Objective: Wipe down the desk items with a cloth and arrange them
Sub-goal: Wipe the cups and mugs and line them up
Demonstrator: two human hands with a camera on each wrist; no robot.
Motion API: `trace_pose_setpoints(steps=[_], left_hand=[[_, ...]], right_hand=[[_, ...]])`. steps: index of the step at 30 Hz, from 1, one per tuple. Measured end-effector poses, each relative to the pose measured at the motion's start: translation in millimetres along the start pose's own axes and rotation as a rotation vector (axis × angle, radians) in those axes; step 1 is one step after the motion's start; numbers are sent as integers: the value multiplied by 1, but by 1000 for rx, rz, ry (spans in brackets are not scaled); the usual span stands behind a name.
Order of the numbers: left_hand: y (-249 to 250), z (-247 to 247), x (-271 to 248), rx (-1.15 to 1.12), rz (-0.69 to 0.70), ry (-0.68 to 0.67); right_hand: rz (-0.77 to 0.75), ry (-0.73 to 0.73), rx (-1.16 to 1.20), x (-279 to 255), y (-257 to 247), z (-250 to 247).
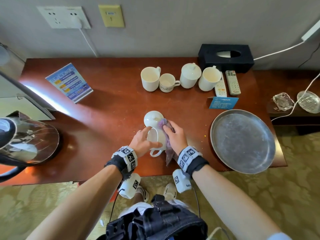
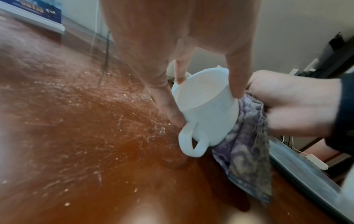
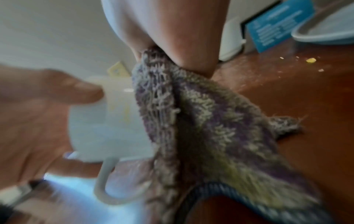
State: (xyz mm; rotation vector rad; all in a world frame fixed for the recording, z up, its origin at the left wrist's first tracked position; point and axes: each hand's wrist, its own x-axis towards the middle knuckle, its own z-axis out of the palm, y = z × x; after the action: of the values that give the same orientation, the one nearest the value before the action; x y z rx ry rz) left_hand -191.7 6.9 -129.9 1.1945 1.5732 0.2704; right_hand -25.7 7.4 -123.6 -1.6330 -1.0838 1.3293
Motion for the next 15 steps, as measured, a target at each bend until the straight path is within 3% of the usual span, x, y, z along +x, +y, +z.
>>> trace_pose_setpoints(steps=[5,11,15], left_hand=[[12,-3,-12,7,35,-29],[14,-5,-14,34,42,-39],[10,-4,-13,-13,49,-37]], right_hand=[[-2,-19,18,0,-9,-5],[-141,-76,-95,-33,6,-8],[-75,-53,-39,-15,3,-7]])
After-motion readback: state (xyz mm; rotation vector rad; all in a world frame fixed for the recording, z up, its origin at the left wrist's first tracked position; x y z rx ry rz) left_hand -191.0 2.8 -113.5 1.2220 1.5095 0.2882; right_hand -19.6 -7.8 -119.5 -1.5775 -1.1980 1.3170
